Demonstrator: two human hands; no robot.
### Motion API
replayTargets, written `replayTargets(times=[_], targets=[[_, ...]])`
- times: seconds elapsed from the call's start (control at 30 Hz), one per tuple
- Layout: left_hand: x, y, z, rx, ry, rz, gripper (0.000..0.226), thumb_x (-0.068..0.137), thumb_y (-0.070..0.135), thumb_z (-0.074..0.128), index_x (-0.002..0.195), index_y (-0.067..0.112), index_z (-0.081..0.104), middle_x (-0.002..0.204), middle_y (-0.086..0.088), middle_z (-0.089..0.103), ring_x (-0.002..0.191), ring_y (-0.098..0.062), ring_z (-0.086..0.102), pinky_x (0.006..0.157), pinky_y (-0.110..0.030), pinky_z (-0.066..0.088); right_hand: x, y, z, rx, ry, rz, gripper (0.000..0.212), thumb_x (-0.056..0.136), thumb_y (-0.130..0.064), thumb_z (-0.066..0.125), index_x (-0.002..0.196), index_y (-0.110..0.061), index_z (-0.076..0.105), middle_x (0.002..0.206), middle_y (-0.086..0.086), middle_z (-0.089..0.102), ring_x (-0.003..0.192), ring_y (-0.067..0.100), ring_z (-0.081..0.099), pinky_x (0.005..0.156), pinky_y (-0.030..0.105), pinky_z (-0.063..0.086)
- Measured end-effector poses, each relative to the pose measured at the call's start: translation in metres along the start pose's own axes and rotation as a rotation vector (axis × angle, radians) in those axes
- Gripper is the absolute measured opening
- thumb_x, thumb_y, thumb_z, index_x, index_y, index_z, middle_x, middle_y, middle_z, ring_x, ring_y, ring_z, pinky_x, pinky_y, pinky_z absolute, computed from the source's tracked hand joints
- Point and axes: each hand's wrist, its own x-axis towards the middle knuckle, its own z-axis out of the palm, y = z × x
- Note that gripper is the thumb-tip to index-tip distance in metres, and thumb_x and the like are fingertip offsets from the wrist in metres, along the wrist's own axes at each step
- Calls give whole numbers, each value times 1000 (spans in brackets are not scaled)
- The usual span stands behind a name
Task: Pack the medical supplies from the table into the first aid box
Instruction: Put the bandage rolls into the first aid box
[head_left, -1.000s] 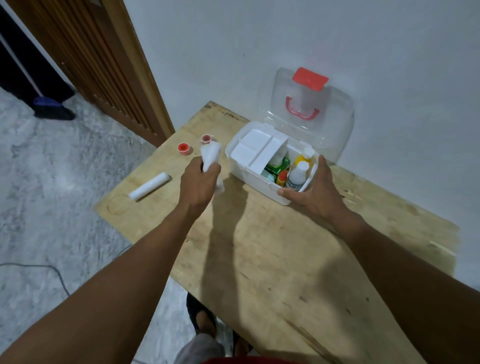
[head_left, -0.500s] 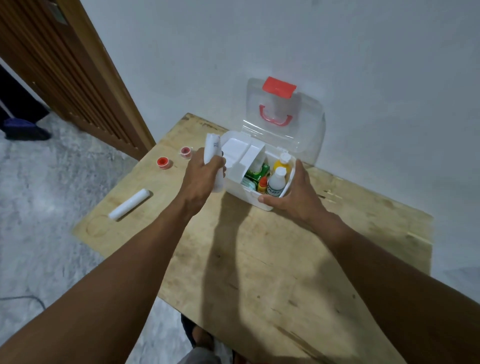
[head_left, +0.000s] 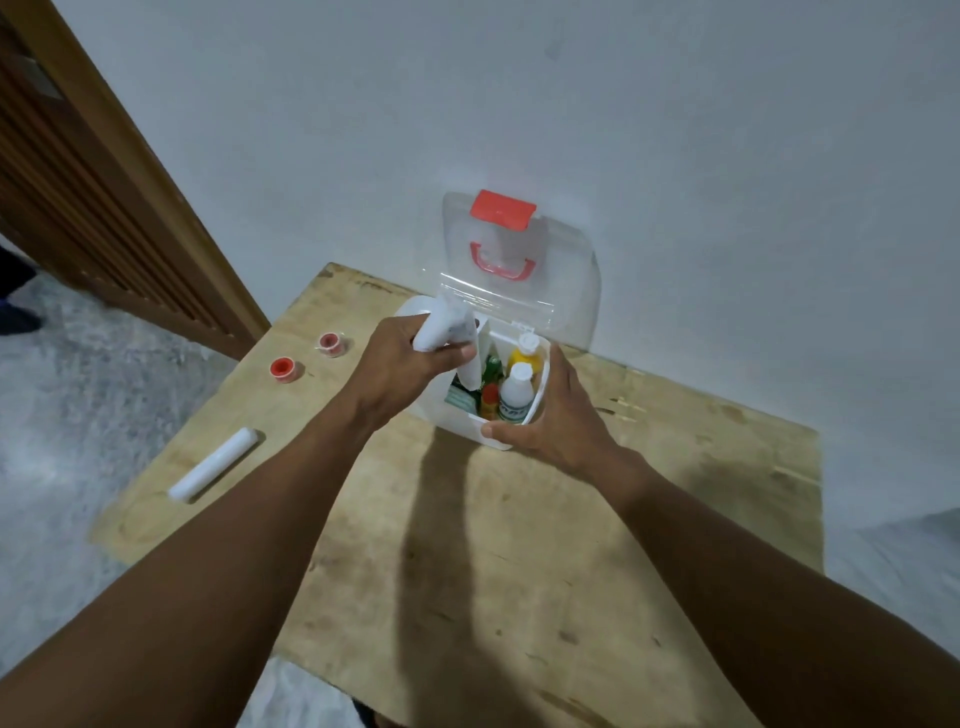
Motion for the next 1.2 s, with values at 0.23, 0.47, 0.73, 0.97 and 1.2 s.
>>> replayTargets(times=[0.23, 0.47, 0.73, 0.97, 1.2], targets=[[3, -7, 11, 27, -84, 11, 14, 81, 10, 77, 94, 7, 70, 91, 0, 71, 82, -8, 64, 73, -14, 47, -1, -1, -1, 41, -17, 19, 148, 40, -83, 76, 157, -28, 4, 159, -6, 29, 147, 20, 31, 114, 48, 37], [11, -12, 21, 119, -228, 11, 11, 78, 8, 79, 81, 14, 71, 81, 7, 71, 74, -1, 64, 67, -8, 44, -2, -1, -2, 43, -3, 17, 146, 39, -89, 73, 156, -29, 10, 157, -9, 32, 143, 16, 37, 111, 46, 43], [19, -23, 22, 157, -290, -14, 10, 83, 13, 78, 93, 11, 78, 83, 5, 76, 80, -10, 70, 75, -19, 52, -3, -1, -1, 36, -14, 27, 144, 42, -85, 75, 156, -30, 6, 158, -9, 29, 144, 17, 36, 110, 47, 43], [22, -24, 29, 209, -248, 4, 9, 81, 19, 79, 87, 13, 78, 81, 4, 75, 73, -6, 66, 67, -14, 47, -1, -1, -1, 39, -19, 23, 147, 39, -92, 68, 156, -28, 8, 158, -7, 30, 144, 18, 36, 110, 47, 43], [22, -23, 33, 360, -290, 0, 12, 77, 19, 83, 84, 11, 78, 78, -3, 75, 71, -15, 66, 66, -27, 48, -1, 0, -2, 12, -15, -6, 138, 46, -84, 72, 155, -26, 11, 156, -8, 32, 142, 17, 38, 109, 48, 43]])
